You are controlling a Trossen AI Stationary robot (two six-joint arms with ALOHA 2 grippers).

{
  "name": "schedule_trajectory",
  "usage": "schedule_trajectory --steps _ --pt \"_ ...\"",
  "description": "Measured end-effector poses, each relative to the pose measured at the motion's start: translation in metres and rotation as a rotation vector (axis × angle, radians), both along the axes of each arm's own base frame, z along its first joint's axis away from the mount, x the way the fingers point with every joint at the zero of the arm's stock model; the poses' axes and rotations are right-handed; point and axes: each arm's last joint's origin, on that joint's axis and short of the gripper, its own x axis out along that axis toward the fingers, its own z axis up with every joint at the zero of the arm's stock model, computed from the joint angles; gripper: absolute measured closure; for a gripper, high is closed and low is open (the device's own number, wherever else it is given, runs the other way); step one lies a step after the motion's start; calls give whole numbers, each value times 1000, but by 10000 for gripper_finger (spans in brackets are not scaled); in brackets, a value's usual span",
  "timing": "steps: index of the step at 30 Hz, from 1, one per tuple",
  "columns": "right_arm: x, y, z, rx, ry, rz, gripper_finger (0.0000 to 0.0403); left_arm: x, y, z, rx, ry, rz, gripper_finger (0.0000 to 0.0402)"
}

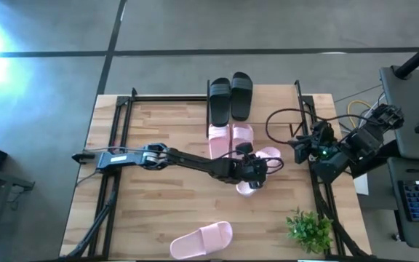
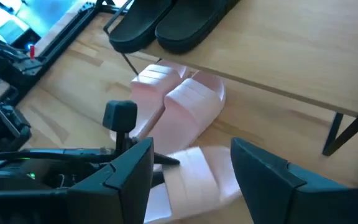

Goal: Pick and place slides into the shelf
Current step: Put the pink slide under the shelf

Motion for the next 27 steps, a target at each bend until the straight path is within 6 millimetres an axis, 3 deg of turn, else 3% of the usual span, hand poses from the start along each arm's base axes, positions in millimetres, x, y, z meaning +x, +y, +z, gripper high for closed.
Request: schedule_trajectory --steps 8,12,21,24,27 --pt "5 4 -8 -6 58 13 198 0 3 7 -95 -13 -65 223" --pt "5 6 -15 29 111 26 197 -11 -5 30 -96 9 -83 192" --pt "9 16 -41 138 262 90 197 -93 -27 84 -138 480 -195 183" --pt "15 26 -53 177 261 157 197 -118 -44 98 -292 465 -255 183" --pt "22 36 -62 203 234 203 197 -145 -56 108 -480 378 -168 183"
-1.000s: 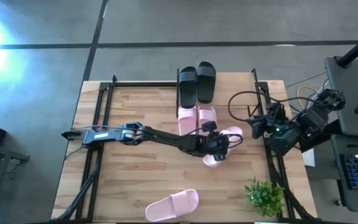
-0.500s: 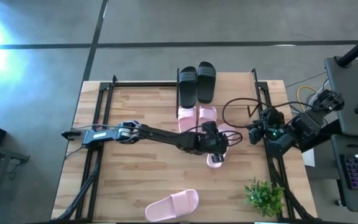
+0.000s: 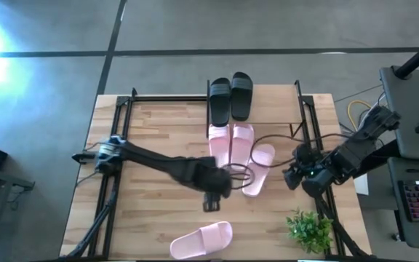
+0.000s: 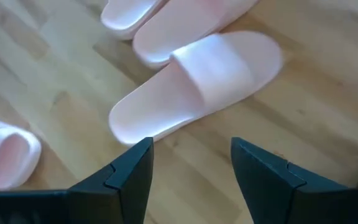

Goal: Pick and place slides into the shelf
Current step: Put the pink slide under the shelf

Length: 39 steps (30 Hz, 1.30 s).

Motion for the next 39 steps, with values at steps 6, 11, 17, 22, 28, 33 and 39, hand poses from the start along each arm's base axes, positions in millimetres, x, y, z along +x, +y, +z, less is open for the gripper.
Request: schedule_trajectory --steps 6,11,17,22,28,33,39 --pt "4 14 -9 30 -12 0 197 -60 -18 11 -411 -98 482 183" --pt "5 22 -12 25 -1 10 197 -97 -50 -7 -747 -166 692 183" --pt "9 27 -16 10 12 7 197 -114 -87 -59 -1028 -177 831 183" --pt "12 31 -18 9 10 7 197 -113 -106 -94 -1086 -135 877 183" --pt "14 33 -19 12 7 8 197 -102 -117 -121 -1063 -95 887 183" --pt "14 33 -19 15 4 8 197 -84 -126 -135 -1182 -150 851 183" --pt "14 33 -19 32 -2 -14 197 -66 -129 -156 -1268 -214 813 206"
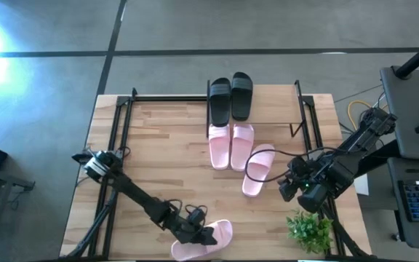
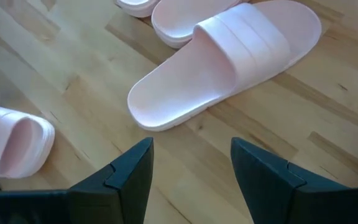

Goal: Pick and place slides into the shelf
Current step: Put the pink slide under the shelf

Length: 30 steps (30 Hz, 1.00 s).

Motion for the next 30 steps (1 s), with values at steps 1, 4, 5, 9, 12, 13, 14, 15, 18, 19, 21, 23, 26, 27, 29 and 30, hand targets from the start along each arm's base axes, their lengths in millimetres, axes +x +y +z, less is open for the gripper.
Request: schedule_trajectory --steps 1,4,5,9,12,13,14,15,18,19,21,23,26,27,29,30 --pt "0 0 0 2 2 1 197 3 0 0 1 -24 -2 216" --pt "0 1 0 17 14 4 197 14 3 0 29 -102 -11 254" --pt "0 1 0 22 17 5 197 17 7 1 49 -125 -11 269" --pt "-3 3 0 26 17 20 197 30 25 5 133 -193 1 343" --pt "-7 8 0 26 23 57 198 40 43 8 170 -212 15 390" --pt "-8 9 -1 28 27 66 198 43 50 9 168 -212 19 394" --pt "-9 10 -1 30 31 79 198 46 55 9 166 -212 16 393" --pt "-11 12 -1 32 35 97 198 49 60 10 162 -213 17 392" --pt "-14 19 0 43 20 163 198 55 70 12 163 -230 8 395" --pt "-13 21 1 50 8 183 197 56 71 14 167 -260 1 397" --pt "-11 26 2 59 -28 222 197 59 73 23 179 -362 -12 399" --pt "-5 30 4 73 -80 266 197 63 75 34 190 -449 -7 399" --pt "7 33 9 92 -169 312 198 69 84 40 216 -470 6 400" --pt "10 32 11 97 -193 321 197 71 88 39 239 -466 6 400" --pt "14 30 15 100 -229 327 197 75 94 40 304 -485 1 400" --pt "16 28 17 102 -240 324 197 76 97 41 341 -503 -4 400"
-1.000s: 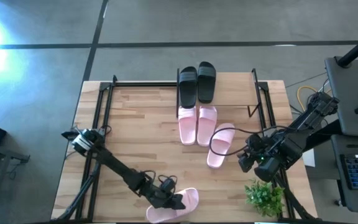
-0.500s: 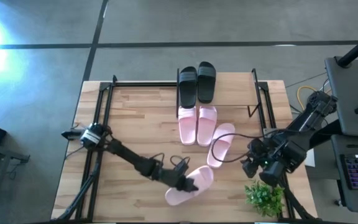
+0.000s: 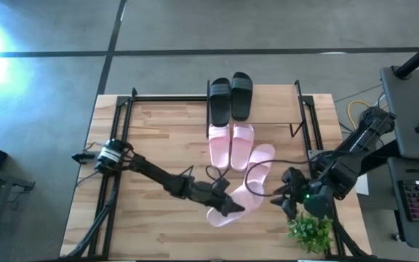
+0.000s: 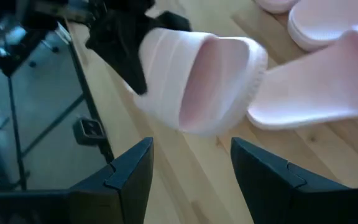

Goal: Pick and place slides into the shelf
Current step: Put the pink slide under the shelf

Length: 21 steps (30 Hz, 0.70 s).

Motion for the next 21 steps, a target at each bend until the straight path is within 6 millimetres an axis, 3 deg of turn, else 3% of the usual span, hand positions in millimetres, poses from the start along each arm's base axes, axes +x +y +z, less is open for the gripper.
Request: schedule_trajectory --steps 11,21 --pt "13 -10 3 18 -14 -3 197 21 37 26 144 -103 38 400" --pt "16 -15 4 -27 -41 -40 197 27 40 37 155 -120 -16 400"
